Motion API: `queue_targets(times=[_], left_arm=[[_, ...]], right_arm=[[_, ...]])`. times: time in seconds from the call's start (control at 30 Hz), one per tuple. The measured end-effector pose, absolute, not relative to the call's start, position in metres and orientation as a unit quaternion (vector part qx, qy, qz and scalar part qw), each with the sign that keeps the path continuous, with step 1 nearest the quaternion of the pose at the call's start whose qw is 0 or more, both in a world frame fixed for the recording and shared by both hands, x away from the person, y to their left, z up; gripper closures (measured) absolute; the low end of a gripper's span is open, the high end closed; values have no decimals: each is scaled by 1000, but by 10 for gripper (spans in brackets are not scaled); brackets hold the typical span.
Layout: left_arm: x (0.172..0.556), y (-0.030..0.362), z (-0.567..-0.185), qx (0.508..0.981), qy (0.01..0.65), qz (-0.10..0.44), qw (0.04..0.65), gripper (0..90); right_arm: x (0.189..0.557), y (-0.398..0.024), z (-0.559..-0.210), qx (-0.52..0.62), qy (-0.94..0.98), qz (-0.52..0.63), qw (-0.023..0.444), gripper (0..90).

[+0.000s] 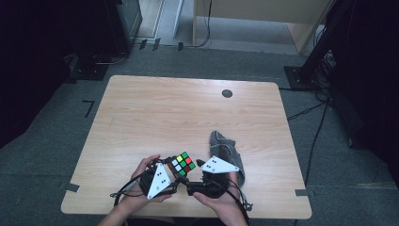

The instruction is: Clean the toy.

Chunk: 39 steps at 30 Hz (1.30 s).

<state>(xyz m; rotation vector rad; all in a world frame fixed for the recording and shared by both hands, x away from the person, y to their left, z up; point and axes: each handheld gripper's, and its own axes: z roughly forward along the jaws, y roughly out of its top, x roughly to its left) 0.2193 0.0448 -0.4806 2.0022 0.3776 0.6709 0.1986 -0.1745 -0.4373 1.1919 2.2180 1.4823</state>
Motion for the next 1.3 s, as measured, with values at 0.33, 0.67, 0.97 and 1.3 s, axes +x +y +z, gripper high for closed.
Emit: queue_targets(times=[0.33,0.67,0.97,1.3], left_arm=[[234,75,-469,796,205,189,537,342],[241,87,-466,783,225,144,561,341],[242,92,-464,781,222,131,569,342],[239,85,-466,790,204,128,564,342]], right_arm=[[217,-229,-452,456,719,414,324,341],[239,-254,-504,504,740,373,243,678],[223,-248,-482,482,737,425,207,412],[240,-233,-519,487,763,362,224,575]])
